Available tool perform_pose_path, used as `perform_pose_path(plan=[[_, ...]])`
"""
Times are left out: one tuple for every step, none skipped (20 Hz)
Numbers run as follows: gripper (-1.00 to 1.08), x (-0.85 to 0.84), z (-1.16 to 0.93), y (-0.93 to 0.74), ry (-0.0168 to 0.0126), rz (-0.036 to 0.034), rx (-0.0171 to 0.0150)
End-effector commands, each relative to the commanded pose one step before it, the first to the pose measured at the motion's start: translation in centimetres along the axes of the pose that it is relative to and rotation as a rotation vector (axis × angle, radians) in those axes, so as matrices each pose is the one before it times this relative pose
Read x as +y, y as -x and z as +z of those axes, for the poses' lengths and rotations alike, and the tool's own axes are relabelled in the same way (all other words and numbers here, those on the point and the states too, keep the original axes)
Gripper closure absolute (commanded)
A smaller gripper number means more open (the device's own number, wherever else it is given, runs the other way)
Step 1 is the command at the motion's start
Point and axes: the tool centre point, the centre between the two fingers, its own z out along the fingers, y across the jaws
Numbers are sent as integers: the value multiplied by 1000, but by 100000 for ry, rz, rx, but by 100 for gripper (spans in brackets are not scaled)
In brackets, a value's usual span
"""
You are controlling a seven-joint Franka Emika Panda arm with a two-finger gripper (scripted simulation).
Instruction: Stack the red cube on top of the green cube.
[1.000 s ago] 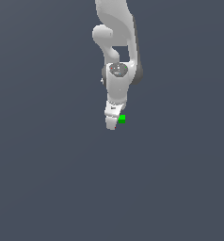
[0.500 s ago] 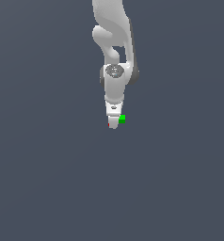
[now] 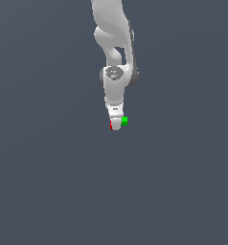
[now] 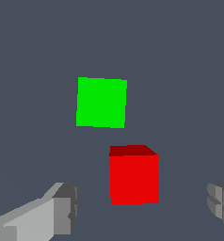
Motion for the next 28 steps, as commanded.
perform_pose_path(plan=[[-92, -121, 118, 121, 11, -2012, 16], [-92, -28, 29, 33, -5, -442, 2], [-92, -19, 21, 23, -3, -316, 1], [-92, -11, 12, 13, -2, -189, 0], [-92, -5, 4, 11, -1, -49, 0], [-92, 17, -19, -20, -17, 425, 0], [-92, -3, 24, 1, 0, 0, 0], [-92, -7, 73, 4, 0, 0, 0], [-92, -7, 127, -15, -12, -47, 1], [-92, -12, 170, 9, 0, 0, 0], [-92, -9, 222, -11, -8, -48, 2], [-92, -11, 266, 14, 0, 0, 0], [-92, -5, 317, -16, -7, -69, 2], [-92, -9, 361, 18, 0, 0, 0], [-92, -3, 410, -11, -4, -69, -3], [-92, -8, 455, 25, 0, 0, 0], [-92, -3, 482, -12, -6, -83, -15], [-92, -7, 436, 26, 0, 0, 0], [-92, -1, 389, -14, -7, -80, -26], [-92, -4, 338, 22, 0, 0, 0], [-92, 1, 290, -3, -3, -44, -20], [-92, 1, 241, 15, 0, 0, 0], [-92, 5, 192, 11, 0, 0, 0], [-92, 13, 137, -23, 9, -61, -30], [-92, 15, 94, 1, 0, 0, 0], [-92, 19, 45, -4, 0, 0, 0], [-92, 21, -16, 14, 32, 50, 36], [-92, 14, -19, -7, 0, 0, 0]])
